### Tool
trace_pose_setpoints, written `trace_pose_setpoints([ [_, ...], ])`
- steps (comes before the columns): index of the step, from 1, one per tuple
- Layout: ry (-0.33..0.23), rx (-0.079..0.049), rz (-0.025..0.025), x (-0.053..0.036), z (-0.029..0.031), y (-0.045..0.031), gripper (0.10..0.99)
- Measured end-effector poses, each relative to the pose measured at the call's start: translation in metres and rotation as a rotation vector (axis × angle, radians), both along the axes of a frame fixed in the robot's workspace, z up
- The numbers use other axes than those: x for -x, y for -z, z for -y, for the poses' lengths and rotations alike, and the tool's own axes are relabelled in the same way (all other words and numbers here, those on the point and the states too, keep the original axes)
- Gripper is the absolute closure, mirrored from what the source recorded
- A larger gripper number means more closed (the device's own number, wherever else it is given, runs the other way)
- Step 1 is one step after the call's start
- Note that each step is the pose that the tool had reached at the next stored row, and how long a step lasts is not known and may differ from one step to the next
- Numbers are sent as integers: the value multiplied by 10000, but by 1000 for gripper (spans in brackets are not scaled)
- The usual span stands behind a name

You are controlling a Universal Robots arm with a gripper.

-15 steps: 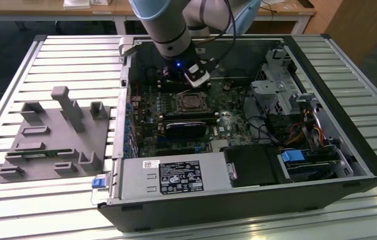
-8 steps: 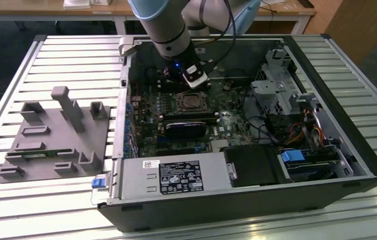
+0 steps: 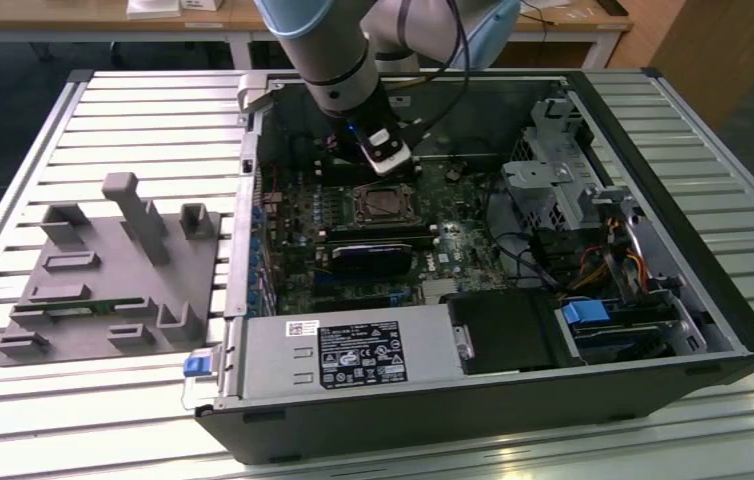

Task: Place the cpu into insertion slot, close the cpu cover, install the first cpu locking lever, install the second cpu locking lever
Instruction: 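Install the first cpu locking lever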

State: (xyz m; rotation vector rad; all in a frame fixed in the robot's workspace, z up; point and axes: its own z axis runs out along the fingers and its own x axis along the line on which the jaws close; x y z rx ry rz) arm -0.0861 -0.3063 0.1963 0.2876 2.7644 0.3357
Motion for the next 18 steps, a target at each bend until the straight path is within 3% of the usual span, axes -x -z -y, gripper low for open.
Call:
trace_pose_setpoints([
  [18, 883, 3, -1, 9, -61, 71, 984],
])
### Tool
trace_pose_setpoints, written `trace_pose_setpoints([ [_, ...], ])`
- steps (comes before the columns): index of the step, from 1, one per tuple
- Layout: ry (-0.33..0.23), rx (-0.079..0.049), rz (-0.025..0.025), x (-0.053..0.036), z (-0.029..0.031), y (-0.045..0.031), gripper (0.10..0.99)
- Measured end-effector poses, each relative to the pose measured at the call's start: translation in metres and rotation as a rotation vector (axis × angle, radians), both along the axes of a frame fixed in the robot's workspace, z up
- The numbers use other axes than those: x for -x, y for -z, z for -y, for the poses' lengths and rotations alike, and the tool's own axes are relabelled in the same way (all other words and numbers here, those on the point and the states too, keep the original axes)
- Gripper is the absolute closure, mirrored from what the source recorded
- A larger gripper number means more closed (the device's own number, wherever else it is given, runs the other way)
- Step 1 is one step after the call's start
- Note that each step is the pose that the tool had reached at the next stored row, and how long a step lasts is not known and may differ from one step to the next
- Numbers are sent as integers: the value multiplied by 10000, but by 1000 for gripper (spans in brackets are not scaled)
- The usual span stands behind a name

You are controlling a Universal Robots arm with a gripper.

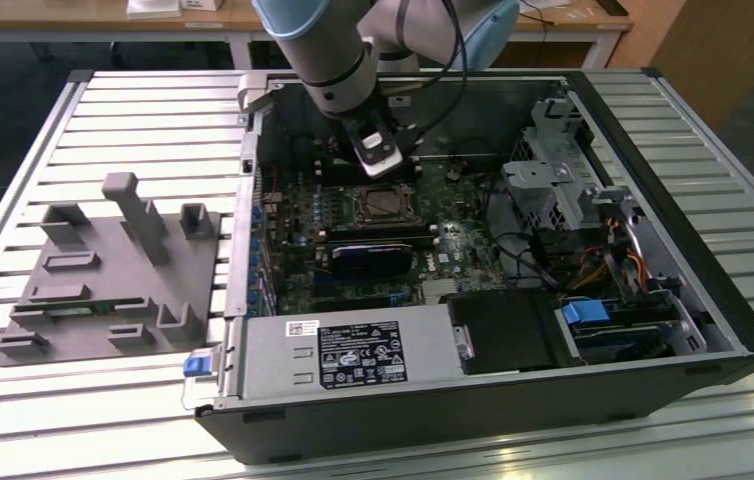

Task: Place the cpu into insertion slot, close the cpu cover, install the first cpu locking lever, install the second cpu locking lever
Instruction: 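Install the first cpu locking lever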

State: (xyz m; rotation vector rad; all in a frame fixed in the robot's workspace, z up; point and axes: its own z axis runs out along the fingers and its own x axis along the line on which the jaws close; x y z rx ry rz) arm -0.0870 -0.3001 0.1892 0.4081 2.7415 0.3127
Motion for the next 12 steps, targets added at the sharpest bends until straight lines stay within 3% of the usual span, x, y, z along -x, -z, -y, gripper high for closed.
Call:
trace_pose_setpoints([
  [12, 231, 9, 0, 1, -1, 51, 984],
])
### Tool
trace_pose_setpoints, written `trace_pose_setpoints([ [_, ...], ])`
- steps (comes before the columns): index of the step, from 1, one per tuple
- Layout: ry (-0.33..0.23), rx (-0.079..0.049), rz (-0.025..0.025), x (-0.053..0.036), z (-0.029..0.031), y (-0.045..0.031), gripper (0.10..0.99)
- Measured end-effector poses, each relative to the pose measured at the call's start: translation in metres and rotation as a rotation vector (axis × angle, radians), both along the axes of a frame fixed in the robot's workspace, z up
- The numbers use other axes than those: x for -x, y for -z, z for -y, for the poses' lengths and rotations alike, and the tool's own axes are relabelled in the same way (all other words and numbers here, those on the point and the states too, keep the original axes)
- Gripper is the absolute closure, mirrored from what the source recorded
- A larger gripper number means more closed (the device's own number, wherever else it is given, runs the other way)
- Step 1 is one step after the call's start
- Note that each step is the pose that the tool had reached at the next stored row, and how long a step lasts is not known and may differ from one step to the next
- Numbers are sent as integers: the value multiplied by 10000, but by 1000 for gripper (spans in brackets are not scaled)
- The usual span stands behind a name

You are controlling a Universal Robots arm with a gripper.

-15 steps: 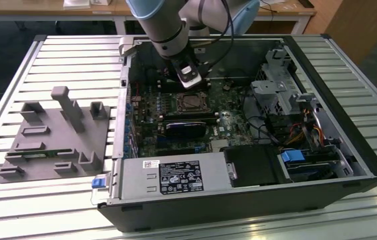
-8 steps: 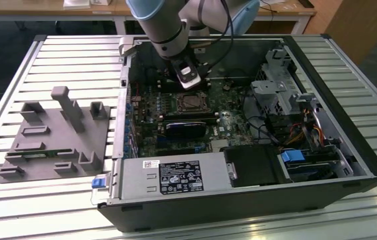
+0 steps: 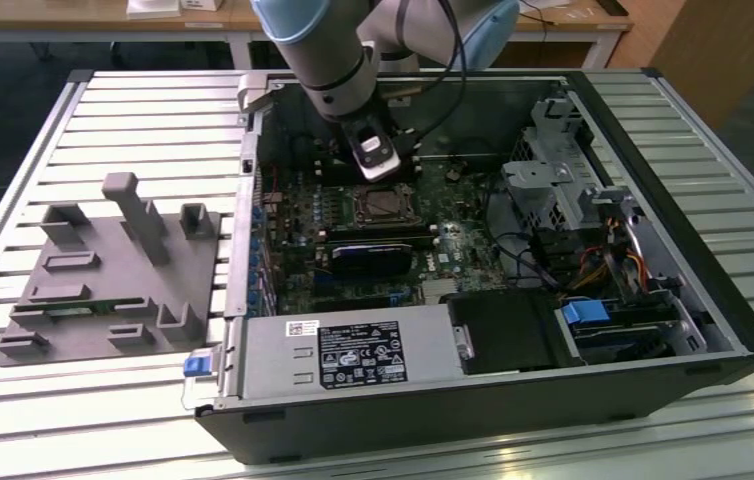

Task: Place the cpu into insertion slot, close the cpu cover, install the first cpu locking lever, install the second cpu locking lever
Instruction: 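Install the first cpu locking lever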

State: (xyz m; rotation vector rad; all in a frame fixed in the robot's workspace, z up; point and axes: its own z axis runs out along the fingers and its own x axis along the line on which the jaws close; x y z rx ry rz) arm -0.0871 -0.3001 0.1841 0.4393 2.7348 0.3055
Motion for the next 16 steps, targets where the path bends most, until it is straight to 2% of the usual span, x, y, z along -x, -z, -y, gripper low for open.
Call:
trace_pose_setpoints([
  [6, 37, -1, 0, 0, 0, 15, 984],
  [10, 37, -94, -2, 1, 0, 16, 984],
  [16, 35, -76, 2, -1, 0, 17, 984],
])
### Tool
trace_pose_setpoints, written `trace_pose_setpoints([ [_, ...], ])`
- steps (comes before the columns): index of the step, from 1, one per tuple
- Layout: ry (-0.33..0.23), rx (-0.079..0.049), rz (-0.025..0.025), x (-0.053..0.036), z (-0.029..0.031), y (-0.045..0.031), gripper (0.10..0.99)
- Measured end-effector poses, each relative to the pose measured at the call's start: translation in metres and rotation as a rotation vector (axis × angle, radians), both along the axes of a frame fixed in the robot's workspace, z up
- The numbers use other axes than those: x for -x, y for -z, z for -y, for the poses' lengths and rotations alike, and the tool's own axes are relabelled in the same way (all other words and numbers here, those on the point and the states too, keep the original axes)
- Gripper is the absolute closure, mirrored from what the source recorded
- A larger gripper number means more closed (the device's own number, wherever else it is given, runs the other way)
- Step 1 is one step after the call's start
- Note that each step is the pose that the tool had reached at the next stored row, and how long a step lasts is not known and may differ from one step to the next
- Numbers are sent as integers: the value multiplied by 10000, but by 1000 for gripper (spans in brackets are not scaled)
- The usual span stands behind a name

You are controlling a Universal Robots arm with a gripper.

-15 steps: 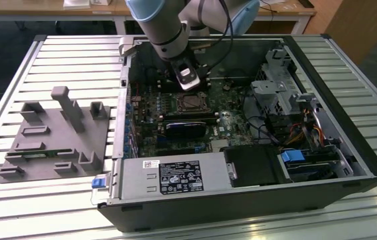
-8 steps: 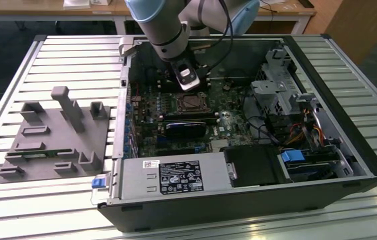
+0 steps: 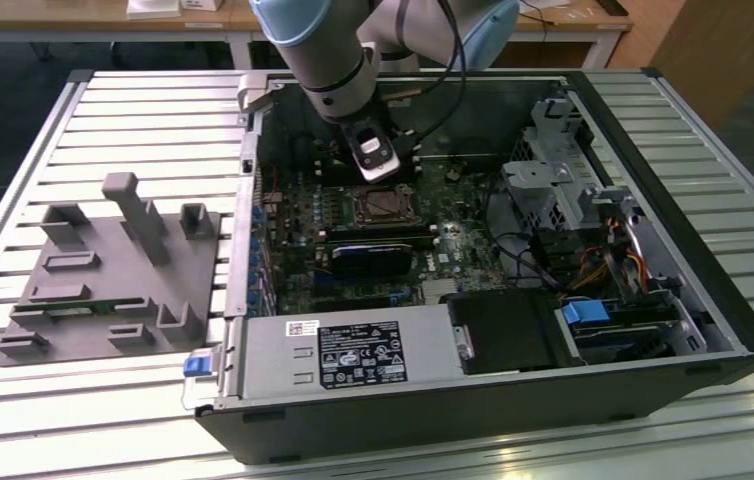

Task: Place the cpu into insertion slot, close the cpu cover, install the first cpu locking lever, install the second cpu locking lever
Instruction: 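Install the first cpu locking lever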

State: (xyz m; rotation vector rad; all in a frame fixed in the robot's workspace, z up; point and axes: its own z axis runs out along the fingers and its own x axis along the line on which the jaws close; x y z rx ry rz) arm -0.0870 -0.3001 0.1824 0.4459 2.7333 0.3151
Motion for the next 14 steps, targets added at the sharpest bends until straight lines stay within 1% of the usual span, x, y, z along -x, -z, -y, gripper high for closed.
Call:
trace_pose_setpoints([
  [7, 1, 56, 0, 0, 13, 0, 984],
  [14, 2, 62, -2, 0, 24, -1, 984],
])
